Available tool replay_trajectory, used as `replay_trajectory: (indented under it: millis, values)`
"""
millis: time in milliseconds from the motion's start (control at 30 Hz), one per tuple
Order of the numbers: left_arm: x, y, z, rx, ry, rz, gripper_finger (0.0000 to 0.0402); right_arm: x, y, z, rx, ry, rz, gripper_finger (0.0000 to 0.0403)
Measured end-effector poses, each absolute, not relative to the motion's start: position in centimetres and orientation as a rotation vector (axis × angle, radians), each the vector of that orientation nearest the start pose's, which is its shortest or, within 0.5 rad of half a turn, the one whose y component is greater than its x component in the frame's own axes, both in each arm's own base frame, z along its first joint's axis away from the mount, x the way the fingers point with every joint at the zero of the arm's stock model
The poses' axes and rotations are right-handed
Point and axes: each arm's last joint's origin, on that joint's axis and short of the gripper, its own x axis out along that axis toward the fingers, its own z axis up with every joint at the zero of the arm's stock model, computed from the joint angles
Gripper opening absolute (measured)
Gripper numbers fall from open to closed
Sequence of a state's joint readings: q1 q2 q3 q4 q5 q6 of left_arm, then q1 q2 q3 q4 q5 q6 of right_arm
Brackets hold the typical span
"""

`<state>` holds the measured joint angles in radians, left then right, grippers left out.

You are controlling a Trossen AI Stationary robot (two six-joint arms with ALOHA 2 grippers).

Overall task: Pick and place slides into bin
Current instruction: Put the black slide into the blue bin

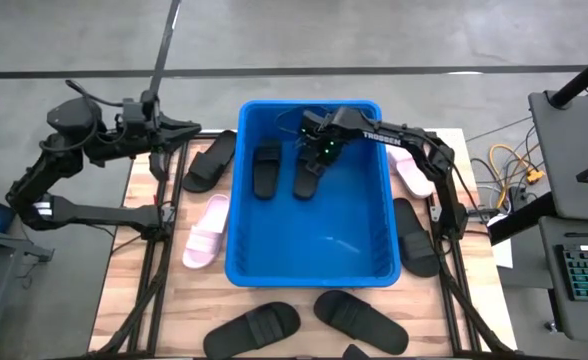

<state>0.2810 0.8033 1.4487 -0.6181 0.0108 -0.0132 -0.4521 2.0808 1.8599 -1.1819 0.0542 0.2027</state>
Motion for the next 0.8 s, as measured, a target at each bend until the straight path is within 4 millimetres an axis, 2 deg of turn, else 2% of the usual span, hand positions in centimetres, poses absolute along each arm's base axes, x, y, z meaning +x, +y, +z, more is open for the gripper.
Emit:
replay_trajectory:
  millis: [300,467,800]
  values:
    - [8.6,2.5,49.2,-0.008,-0.037,0.27,0.0,37.0,-18.2,21.8,0.464,1.324,-0.594,0.0008]
    - [8.7,2.5,49.2,-0.009,-0.034,0.27,0.0,36.9,-18.3,20.6,0.475,1.294,-0.667,0.0008]
    - [9.1,2.6,49.0,-0.012,-0.019,0.27,0.0,36.9,-18.3,18.8,0.52,1.236,-0.703,0.0008]
